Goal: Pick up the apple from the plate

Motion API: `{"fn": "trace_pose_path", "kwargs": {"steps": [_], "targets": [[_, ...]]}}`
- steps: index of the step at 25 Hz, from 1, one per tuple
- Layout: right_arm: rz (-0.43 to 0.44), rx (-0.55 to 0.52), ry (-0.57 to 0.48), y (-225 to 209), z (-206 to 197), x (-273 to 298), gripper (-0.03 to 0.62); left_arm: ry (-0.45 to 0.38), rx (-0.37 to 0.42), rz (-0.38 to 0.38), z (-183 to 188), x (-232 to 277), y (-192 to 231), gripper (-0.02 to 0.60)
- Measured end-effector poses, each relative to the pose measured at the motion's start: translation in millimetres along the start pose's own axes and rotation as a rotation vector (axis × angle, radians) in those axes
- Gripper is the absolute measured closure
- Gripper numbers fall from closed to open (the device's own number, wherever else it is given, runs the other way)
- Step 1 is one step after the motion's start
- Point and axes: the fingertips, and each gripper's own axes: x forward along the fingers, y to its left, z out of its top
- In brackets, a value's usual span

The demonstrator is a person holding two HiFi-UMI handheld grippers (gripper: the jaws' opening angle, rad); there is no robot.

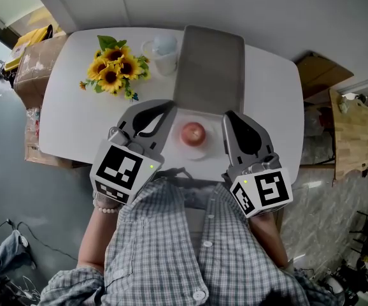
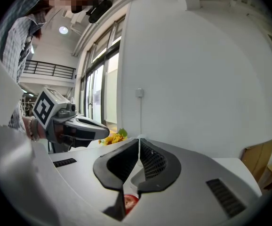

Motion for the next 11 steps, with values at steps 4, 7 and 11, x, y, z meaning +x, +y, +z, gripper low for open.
{"fn": "trace_pose_path", "kwargs": {"steps": [4, 7, 11], "targets": [[0.001, -0.004, 0.014, 0.2, -2.2, 1.6, 0.565, 0.002, -0.006, -0.003, -0.5, 0.5, 0.0, 0.572], [0.004, -0.010, 0.019, 0.6, -2.2, 3.2, 0.565, 0.008, -0.008, -0.006, -2.5, 1.3, 0.2, 0.572], [0.005, -0.009, 0.021, 2.0, -4.1, 6.2, 0.565, 0.019, -0.012, -0.007, -8.1, 1.4, 2.6, 0.572]]}}
